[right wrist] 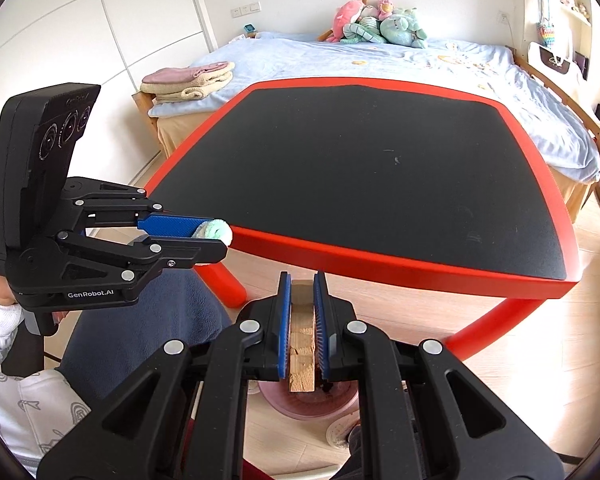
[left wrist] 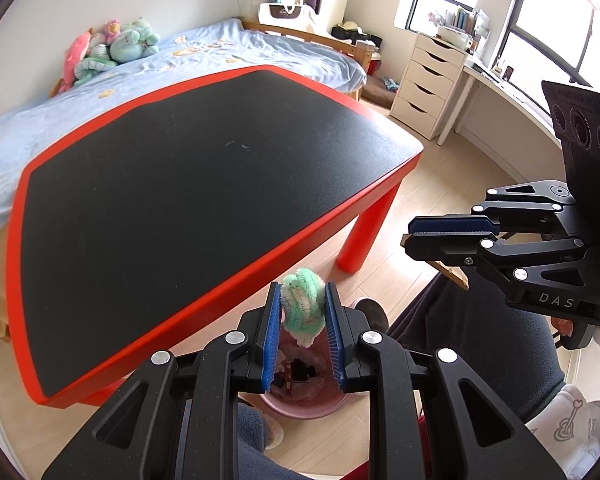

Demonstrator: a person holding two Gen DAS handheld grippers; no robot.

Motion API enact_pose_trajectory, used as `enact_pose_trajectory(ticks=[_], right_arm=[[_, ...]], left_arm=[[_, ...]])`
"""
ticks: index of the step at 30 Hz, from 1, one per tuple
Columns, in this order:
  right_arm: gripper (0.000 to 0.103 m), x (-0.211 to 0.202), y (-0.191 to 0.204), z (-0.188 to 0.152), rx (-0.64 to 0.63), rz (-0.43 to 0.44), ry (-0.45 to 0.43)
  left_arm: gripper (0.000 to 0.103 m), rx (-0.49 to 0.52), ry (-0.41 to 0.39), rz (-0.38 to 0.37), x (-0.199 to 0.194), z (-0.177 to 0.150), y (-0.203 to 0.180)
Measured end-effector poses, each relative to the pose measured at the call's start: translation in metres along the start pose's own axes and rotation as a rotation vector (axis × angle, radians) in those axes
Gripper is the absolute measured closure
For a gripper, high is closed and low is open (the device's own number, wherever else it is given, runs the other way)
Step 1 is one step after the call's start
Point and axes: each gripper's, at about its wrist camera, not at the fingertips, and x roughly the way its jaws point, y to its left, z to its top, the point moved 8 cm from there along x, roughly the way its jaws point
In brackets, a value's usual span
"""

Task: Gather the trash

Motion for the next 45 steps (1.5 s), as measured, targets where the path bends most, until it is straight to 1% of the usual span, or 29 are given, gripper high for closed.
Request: enact_pose_trajectory(ticks=[6,14,22,23,24,25,26,27,28,29,30,34,40,45], right_arm=[[0.092,0.0,0.008,-0.008,0.001,0.023,0.004],[0.092,-0.003,0.011,-0.012,0.0,0.039,0.004],[0.091,-0.002,0.008,-0.011,0.002,0.033,0.014],[0.09,-0.002,0.007,-0.011,0.003,0.027,0.017],[0.083,-0.002,0.006,-0.011,0.003,0.018,0.017],[0.061,-0.002,0.005,-0.011,0.009,0.011,0.015],[0.048,-0.003,0.004,-0.011,0.02,0.009,0.007],[0.029,-0.005,0.002,-0.011,0.031,0.01,-0.005],[0.018,-0.005,0.0,-0.011,0.039,0.005,-0.012],[0.015,-0.006,-0.002,-0.012,0.044,-0.006,-0.014],[0.013,-0.005,-0.003,-0.013,0.048,-0.015,-0.013],[0.009,-0.003,-0.007,-0.016,0.066,-0.03,-0.003],[0.007,-0.002,-0.008,-0.017,0.067,-0.046,-0.004],[0.006,-0.001,-0.011,-0.016,0.096,-0.057,0.002]], left_arm=[[0.082,-0.002,0.004,-0.004,-0.002,-0.012,-0.005],[0.082,-0.002,0.004,-0.009,-0.003,-0.014,-0.007],[0.081,0.001,0.015,-0.015,0.0,-0.015,-0.01],[0.078,0.0,0.015,-0.015,0.0,-0.016,-0.01],[0.077,-0.002,0.018,-0.014,0.001,-0.017,-0.009],[0.065,-0.006,0.02,-0.005,0.002,-0.017,-0.008],[0.047,-0.014,0.017,0.001,0.001,-0.017,-0.006],[0.041,-0.024,0.011,-0.002,0.0,-0.018,-0.004],[0.03,-0.031,0.007,-0.001,0.0,-0.018,-0.003],[0.019,-0.035,0.004,0.007,0.0,-0.019,-0.002],[0.016,-0.039,-0.004,0.016,-0.001,-0.019,0.0],[0.008,-0.061,-0.012,0.029,-0.004,-0.02,0.004],[0.008,-0.09,-0.027,0.037,-0.008,-0.019,0.009],[0.008,-0.117,-0.032,0.05,-0.01,-0.018,0.015]])
